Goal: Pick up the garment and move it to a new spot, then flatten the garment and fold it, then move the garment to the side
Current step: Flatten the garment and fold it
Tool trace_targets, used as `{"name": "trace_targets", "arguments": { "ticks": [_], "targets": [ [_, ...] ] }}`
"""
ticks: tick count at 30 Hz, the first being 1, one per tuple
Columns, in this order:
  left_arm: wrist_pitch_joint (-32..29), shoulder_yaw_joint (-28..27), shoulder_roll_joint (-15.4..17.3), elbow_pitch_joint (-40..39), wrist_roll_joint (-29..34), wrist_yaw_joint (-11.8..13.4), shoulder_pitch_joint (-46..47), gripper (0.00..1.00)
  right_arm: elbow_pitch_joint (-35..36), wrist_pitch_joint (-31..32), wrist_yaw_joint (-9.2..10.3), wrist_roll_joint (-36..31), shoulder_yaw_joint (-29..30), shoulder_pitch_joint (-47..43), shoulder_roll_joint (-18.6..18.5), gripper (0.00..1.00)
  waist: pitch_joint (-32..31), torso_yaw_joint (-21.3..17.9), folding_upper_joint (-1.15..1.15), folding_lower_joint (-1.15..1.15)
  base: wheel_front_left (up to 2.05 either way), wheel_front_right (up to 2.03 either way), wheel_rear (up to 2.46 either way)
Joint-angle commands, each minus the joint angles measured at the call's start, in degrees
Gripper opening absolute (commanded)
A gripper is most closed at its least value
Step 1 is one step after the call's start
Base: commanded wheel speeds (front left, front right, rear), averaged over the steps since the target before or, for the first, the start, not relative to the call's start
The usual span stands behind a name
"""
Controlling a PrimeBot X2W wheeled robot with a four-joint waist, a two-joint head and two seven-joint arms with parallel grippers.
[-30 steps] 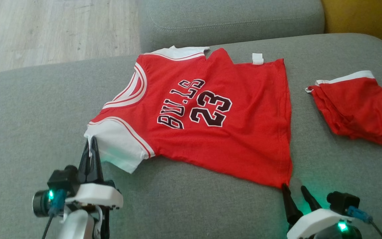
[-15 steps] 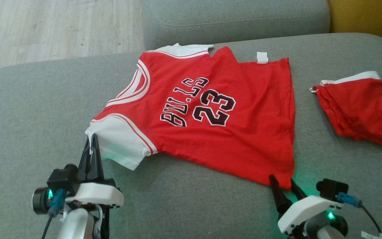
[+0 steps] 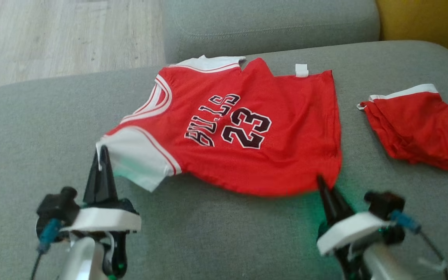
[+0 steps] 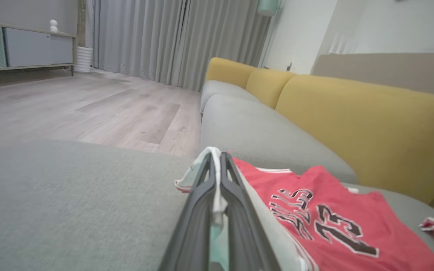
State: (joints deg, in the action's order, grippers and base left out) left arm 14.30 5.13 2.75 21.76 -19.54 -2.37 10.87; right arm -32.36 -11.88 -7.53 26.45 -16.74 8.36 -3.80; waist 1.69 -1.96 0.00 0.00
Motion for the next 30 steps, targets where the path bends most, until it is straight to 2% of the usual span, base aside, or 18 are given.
{"name": "trace_targets", "arguments": {
  "ticks": [1,4,7,10,15,20,22,26,30],
  "targets": [
    [0.70,-2.72,0.33,-3.92,-1.66,-0.48,2.87,0.00,4.41,-1.33,0.04,-1.08,-0.73,3.87,-1.28,0.00,-0.52,-0.11,0.00,0.00,0.00,0.00,0.00],
    [0.70,-3.28,0.23,-6.87,-4.23,-1.07,3.62,0.00,8.05,-1.75,0.04,-1.87,-0.18,5.08,-2.68,0.00,-1.07,-0.09,0.00,0.00,0.00,0.00,0.00],
    [0.70,-2.93,0.17,-12.19,-7.26,-2.06,5.33,0.00,13.66,-1.90,0.04,-3.62,0.37,7.41,-5.65,0.00,-1.84,-0.02,0.00,0.00,0.00,0.00,0.00],
    [0.70,-1.65,0.15,-18.08,-10.40,-1.92,7.48,0.00,19.06,-0.89,0.04,-5.08,0.57,10.08,-9.08,0.00,-2.43,0.06,0.00,0.00,0.00,0.00,0.00],
    [0.70,-1.61,0.14,-28.33,-14.83,1.36,11.82,0.00,28.30,1.35,0.04,-6.50,0.50,15.00,-14.24,0.00,-3.43,-0.43,0.00,0.00,0.00,0.00,0.00],
    [0.13,0.17,0.13,-37.98,-16.28,2.78,15.67,0.00,37.05,5.28,0.04,-5.53,1.69,18.01,-17.54,0.00,-4.40,-1.15,0.00,0.00,0.00,0.00,0.00],
    [-1.19,0.61,0.13,-41.61,-16.77,3.87,17.07,0.00,40.44,7.64,0.04,-5.13,2.83,18.34,-18.10,0.00,-4.60,-1.41,0.00,0.00,0.00,0.00,0.00],
    [-4.82,0.03,0.13,-47.24,-19.47,8.18,19.61,0.00,45.95,13.16,0.04,-4.61,5.92,17.72,-17.49,0.00,-4.17,-2.02,0.00,0.00,0.00,0.00,0.00],
    [-9.10,-0.97,2.29,-46.81,-18.55,10.87,22.76,0.00,48.15,18.98,0.04,-5.41,7.35,17.31,-16.39,0.00,-2.18,-2.35,0.00,0.00,0.00,0.00,0.00]
  ]
}}
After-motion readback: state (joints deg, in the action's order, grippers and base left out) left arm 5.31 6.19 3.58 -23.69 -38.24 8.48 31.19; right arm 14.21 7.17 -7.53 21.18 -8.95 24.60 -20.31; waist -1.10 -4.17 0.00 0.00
